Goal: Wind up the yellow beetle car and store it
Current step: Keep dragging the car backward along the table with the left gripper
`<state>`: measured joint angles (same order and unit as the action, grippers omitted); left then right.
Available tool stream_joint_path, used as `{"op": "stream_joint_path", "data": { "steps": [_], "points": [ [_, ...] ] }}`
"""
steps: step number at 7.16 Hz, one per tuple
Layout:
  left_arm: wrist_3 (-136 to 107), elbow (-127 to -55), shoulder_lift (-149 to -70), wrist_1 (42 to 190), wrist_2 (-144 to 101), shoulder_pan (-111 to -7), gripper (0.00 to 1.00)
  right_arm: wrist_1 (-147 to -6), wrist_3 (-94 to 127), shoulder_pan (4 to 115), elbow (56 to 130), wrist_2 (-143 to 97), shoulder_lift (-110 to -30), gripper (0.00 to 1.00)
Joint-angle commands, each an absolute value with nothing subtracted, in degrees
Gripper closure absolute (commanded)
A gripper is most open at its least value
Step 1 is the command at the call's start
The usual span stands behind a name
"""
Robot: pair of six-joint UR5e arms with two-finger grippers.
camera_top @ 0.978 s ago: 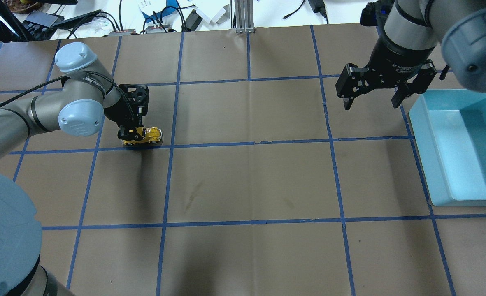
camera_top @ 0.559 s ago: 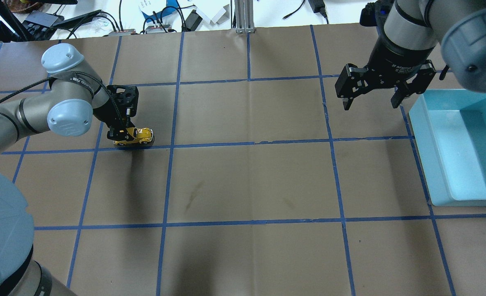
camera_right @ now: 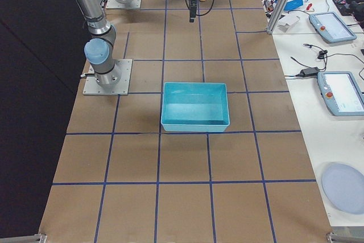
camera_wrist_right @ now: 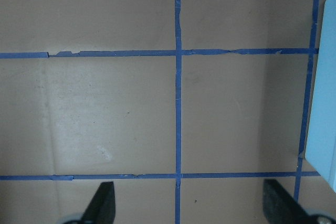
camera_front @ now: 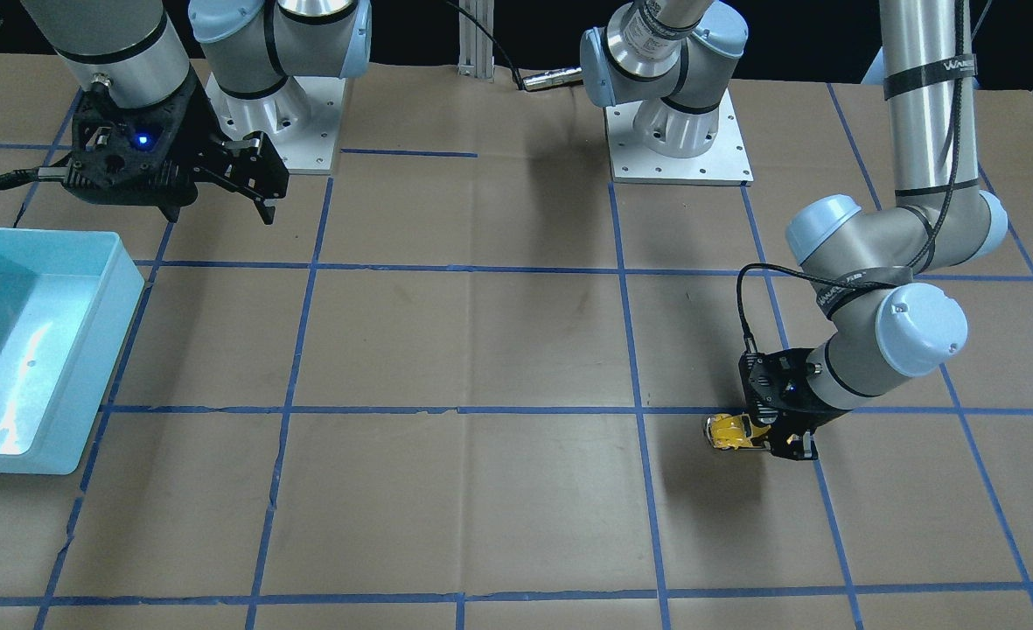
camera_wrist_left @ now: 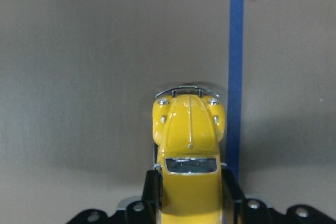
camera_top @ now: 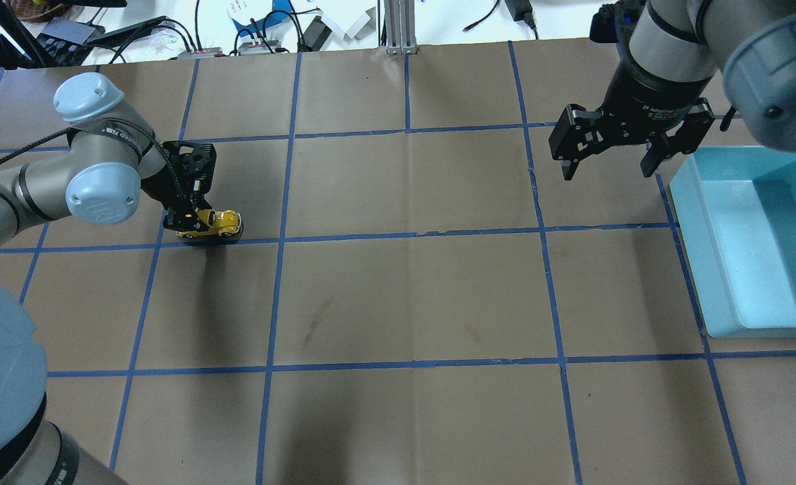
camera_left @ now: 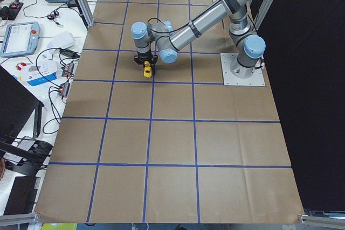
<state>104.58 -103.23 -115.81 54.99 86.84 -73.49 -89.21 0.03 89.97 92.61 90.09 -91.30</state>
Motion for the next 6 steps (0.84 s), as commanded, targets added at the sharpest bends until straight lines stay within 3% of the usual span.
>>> {"op": "stream_joint_path", "data": {
  "steps": [1, 6],
  "points": [
    [107.55, -103.18, -115.93, 54.93, 86.92, -72.86, 0.71, -89.82, 0.00, 89.91, 93.69, 90.18, -91.49, 0.00],
    [109.60, -103.10, -116.10, 54.84, 86.84, -70.05, 0.71, -90.09, 0.00, 89.91, 93.78, 90.18, -91.49, 0.00]
  ]
}}
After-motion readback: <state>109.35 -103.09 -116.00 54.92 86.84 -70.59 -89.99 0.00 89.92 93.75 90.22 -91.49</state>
